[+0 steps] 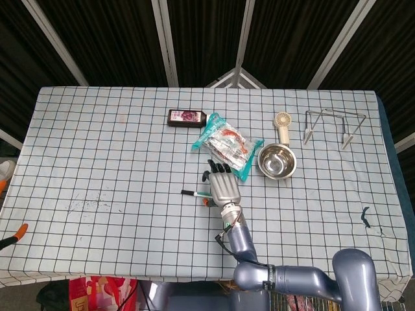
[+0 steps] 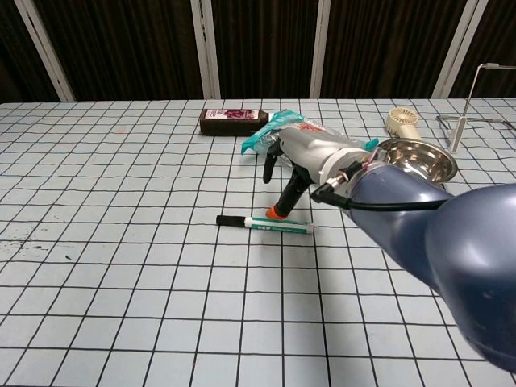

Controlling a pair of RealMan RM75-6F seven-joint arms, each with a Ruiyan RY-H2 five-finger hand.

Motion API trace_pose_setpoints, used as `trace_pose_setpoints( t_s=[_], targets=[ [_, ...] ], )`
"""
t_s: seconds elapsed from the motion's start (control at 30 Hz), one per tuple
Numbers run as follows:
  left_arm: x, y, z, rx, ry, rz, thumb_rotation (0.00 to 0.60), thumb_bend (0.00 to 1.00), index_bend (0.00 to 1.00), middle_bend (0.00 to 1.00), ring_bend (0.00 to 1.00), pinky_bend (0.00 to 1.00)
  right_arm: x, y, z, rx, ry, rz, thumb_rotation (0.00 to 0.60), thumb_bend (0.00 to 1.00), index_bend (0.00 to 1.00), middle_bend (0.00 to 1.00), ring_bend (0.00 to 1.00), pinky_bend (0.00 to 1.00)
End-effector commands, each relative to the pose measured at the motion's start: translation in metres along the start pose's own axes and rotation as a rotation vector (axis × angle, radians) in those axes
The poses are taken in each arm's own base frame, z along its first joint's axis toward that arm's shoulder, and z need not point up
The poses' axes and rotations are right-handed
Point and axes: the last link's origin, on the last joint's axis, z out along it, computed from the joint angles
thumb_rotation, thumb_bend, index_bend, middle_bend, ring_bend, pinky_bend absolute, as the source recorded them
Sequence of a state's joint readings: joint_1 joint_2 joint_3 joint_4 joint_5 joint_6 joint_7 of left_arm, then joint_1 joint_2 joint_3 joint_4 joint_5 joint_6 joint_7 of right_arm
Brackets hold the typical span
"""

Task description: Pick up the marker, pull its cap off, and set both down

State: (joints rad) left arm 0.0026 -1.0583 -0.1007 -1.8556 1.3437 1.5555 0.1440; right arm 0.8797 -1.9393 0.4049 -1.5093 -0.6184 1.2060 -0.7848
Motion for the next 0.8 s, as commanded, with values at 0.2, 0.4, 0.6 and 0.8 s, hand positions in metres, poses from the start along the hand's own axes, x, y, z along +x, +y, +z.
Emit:
trace_pose_setpoints(
  t_s=[0.2, 0.4, 0.6, 0.8],
  targets=[
    [-0.002, 0.001, 0.000, 0.004, -0.008, 0.009, 0.600, 0.33, 0.01, 0.00, 0.00, 0.02, -0.018, 0.004, 0.000, -0.004, -0.024, 0.020, 0.600, 0.22, 0.44, 0.09, 0.13, 0.10],
    [0.000, 0.000, -0.001, 0.017, -0.001, 0.012, 0.600, 0.33, 0.01, 0.00, 0.00, 0.02, -0.024, 0.007, 0.004, -0.009, -0.022, 0.026, 0.600, 0.23, 0.47, 0.09, 0.14, 0.10],
    [-0.002, -0.001, -0.001, 0.022, -0.010, 0.024, 0.600, 0.33, 0.02, 0.00, 0.00, 0.02, -0.028, 0.009, 0.007, -0.016, -0.018, 0.034, 0.600, 0.27, 0.49, 0.09, 0.15, 0.10],
    [-0.002, -0.001, 0.000, 0.028, -0.009, 0.030, 0.600, 0.33, 0.02, 0.00, 0.00, 0.02, -0.031, 0.017, 0.009, -0.031, -0.017, 0.026, 0.600, 0.31, 0.50, 0.09, 0.15, 0.10]
  ],
)
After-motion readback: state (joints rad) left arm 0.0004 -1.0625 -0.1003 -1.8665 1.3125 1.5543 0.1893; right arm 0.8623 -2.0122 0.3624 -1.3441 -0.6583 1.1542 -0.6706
